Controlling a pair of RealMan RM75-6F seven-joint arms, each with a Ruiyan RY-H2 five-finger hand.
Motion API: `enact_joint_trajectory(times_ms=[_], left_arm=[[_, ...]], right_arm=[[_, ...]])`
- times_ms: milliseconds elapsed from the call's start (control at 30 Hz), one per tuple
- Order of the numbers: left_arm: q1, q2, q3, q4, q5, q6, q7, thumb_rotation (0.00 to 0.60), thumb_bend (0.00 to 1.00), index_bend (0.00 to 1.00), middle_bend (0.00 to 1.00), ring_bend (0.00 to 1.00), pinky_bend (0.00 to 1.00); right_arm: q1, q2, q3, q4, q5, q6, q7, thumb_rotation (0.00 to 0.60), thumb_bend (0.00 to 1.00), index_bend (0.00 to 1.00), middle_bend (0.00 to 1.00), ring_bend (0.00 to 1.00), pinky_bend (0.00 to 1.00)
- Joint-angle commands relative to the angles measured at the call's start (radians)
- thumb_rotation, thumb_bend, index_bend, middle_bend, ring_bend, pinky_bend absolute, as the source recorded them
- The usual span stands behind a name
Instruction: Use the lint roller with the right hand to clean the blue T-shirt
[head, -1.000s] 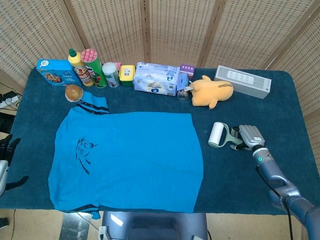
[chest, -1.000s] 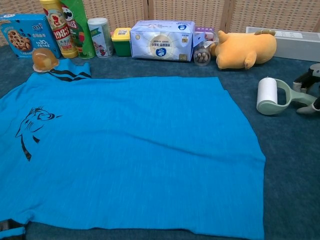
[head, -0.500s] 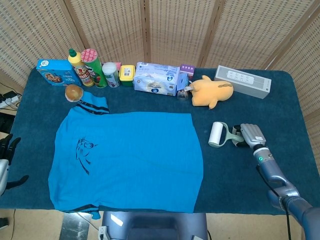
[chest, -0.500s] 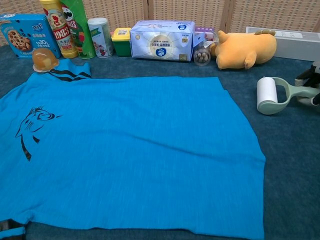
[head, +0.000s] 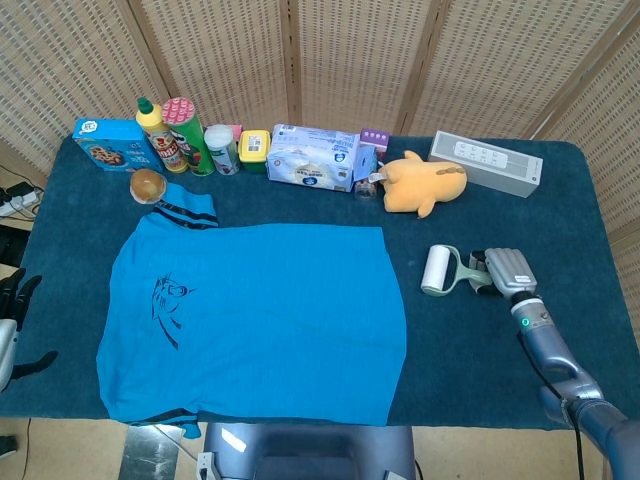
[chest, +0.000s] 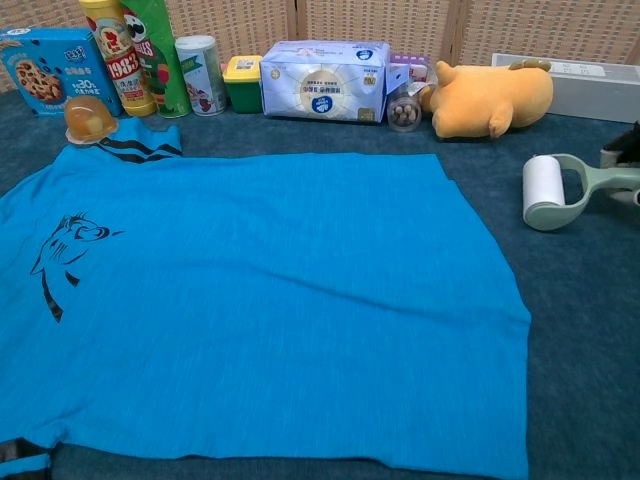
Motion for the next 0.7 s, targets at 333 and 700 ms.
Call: enact_joint_trajectory(times_ms=[333, 700], left_arm=[[-0.001, 0.005, 0.008, 0.001, 0.020, 0.000, -0.012, 0.600, 0.12, 0.00, 0.00, 0.00, 0.09], [-0.001, 0.011, 0.014, 0.004, 0.031, -0.001, -0.027, 0.600, 0.11, 0.00, 0.00, 0.00, 0.09]], right_arm=[[-0.031, 0.099, 0.001, -0.057, -0.033, 0.088, 0.238, 0.600, 1.00, 0.50, 0.65, 0.88, 1.00], [0.002, 0.203, 0.002, -0.283, -0.113, 0.173, 0.295, 0.600, 1.00, 0.50, 0.65, 0.89, 1.00]])
